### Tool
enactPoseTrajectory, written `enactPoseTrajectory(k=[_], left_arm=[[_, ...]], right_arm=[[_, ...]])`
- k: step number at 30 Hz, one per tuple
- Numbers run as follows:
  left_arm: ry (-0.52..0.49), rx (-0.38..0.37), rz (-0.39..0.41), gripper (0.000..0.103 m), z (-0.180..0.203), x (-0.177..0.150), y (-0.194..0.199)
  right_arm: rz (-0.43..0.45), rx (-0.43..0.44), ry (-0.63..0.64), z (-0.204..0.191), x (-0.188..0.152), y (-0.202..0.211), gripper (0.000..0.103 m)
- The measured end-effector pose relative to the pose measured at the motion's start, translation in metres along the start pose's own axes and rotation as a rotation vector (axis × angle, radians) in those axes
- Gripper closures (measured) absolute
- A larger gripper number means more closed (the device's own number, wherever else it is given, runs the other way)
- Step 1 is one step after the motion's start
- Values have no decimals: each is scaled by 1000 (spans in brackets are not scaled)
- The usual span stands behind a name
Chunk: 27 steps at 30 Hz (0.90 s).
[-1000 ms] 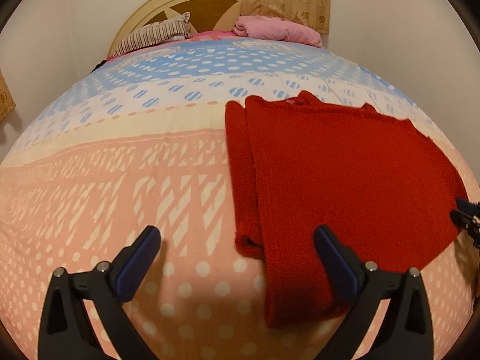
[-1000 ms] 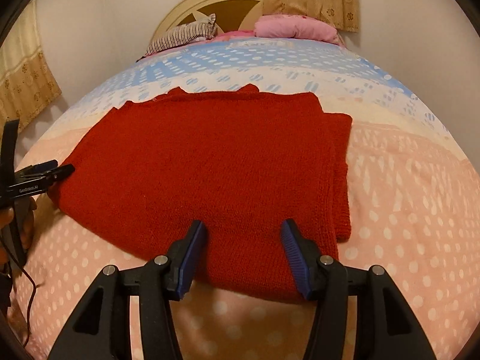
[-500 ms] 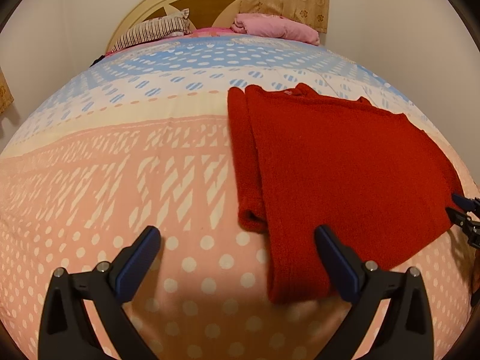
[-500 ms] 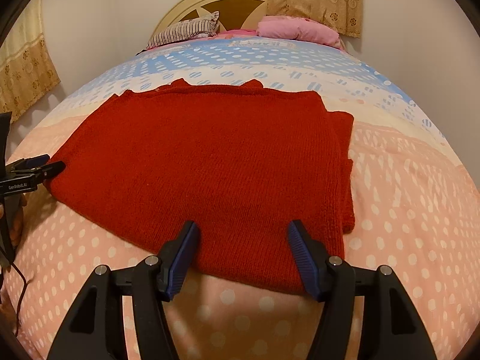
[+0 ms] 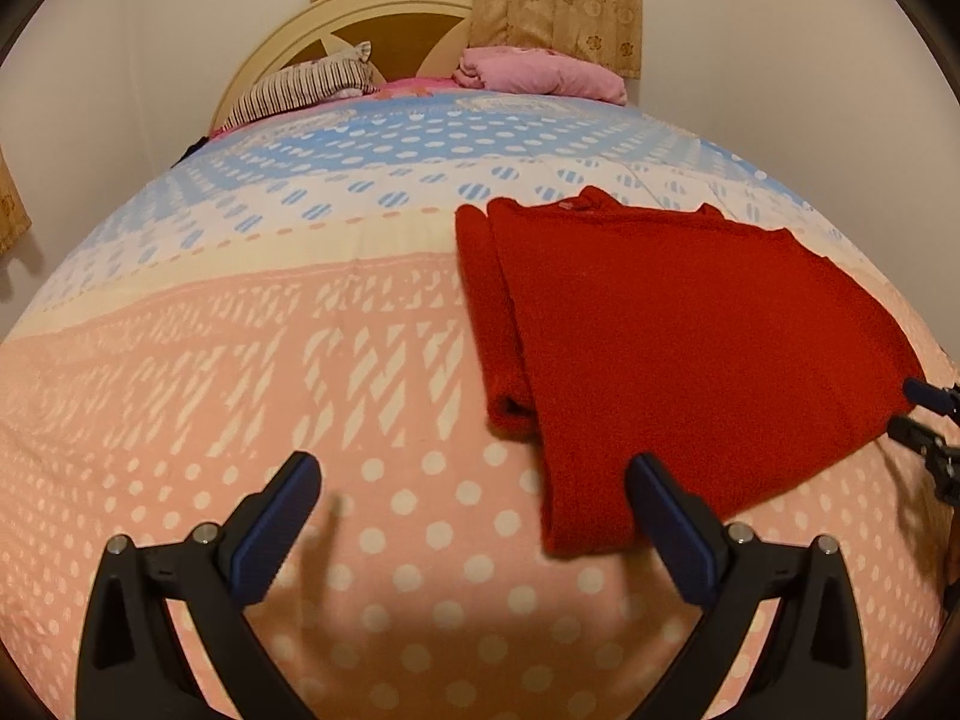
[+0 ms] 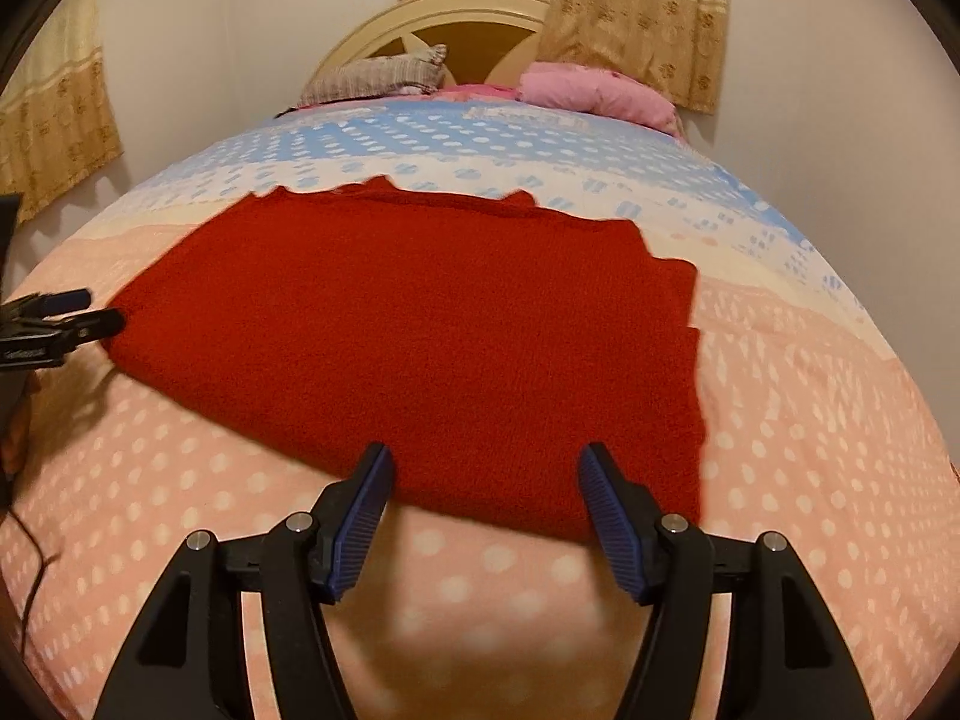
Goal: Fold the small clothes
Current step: 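Grasp one side of the folded sweater with the right tool while the left tool grasps it too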
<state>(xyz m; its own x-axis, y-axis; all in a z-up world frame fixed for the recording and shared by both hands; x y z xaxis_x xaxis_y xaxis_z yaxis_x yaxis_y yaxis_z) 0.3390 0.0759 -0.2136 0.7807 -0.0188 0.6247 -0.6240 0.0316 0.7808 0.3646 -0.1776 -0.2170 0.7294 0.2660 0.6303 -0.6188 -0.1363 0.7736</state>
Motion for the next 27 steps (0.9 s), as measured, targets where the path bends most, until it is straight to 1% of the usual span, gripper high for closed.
enactPoseTrajectory(k=[1,4,8,11,18,21,25,27], left_arm=[[-4,5,6,0,-1,2,2],[-25,28,13,0,-6,9,6],[-45,72,3,0,-15,16,1],[-49,91,0,0,-20,20,0],[-57,103,-13,0,-29,29,-3],[-36,78,-25,0,-33,32,-6],[23,4,-24,0,-36,41,-11],[50,-45,-19,0,-36,48,-14]], right_arm=[[9,20,22,-13,0,3,37],[22,42,92,-43,2,8,37],[45,88,180,-87,13,11,37],[45,107,222,-110,20,8,37],[56,124,306,-153,32,-4,37],[69,120,345,-172,34,-7,37],[85,112,388,-192,37,-12,37],[89,105,399,-196,38,-12,37]])
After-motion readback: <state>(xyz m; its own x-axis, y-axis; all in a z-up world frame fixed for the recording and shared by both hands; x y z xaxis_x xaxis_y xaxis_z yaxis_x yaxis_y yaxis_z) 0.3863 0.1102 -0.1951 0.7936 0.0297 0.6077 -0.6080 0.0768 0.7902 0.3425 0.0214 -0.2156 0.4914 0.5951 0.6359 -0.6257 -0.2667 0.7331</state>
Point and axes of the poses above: each gripper's, at about its wrist camera, not at the fingertips, and y roughly against the way its jaws point, z to its right, x to its top, the point moved 9 cm from there along -y, roughly the way its jaws point, and after that the axes turned 6 degrees about -z, right-handed, at the moved point
